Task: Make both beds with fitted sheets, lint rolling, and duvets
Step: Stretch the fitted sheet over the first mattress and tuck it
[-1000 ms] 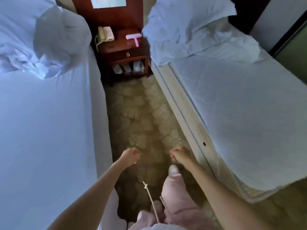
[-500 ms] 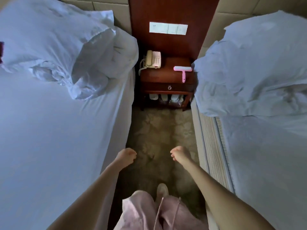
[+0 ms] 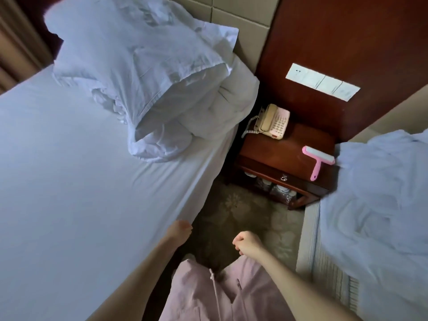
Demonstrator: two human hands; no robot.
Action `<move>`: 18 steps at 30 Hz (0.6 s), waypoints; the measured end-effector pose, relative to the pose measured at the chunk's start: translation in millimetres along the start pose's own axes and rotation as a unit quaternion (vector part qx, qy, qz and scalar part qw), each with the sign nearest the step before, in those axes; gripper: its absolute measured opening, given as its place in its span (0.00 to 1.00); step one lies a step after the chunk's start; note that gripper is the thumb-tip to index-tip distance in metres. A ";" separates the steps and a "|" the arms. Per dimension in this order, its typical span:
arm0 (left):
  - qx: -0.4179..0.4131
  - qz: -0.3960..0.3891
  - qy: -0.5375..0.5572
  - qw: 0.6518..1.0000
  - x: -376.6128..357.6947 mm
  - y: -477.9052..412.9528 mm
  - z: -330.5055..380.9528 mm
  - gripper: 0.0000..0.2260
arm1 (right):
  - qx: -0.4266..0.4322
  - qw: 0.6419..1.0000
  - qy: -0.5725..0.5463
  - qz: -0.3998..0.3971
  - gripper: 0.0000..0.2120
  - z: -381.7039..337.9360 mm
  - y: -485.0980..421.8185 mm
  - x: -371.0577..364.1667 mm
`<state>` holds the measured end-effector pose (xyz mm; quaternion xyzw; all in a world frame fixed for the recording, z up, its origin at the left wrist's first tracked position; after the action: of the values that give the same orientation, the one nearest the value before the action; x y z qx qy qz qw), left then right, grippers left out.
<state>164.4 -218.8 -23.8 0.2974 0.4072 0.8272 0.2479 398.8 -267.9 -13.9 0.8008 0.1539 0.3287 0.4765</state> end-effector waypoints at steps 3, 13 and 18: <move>0.003 0.051 0.053 0.997 34.8 -15.2 24.8 0.06 | 0.011 0.997 0.070 -0.022 0.12 -26.4 -25.9 40.7; 0.100 0.163 0.260 0.946 -18.0 -119.9 33.0 0.06 | 0.147 0.911 0.365 -0.119 0.10 -86.7 -185.7 145.0; 0.137 0.137 0.338 0.921 -121.1 -201.1 26.6 0.09 | 0.184 0.879 0.422 -0.123 0.10 -72.5 -266.2 157.6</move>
<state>301.4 -174.2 -211.0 0.0842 0.5312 0.8407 -0.0633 483.8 1.0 -160.3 0.6337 0.4959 0.5400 0.2468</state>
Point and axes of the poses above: each hand's wrist, its own y-axis away from the middle knuckle, its own x-axis out of the back of the hand, z = x × y, the point moved 10 cm from there along -y, towards the middle knuckle, and after that the axes turned 10 degrees about -z, right-handed, at the moved point
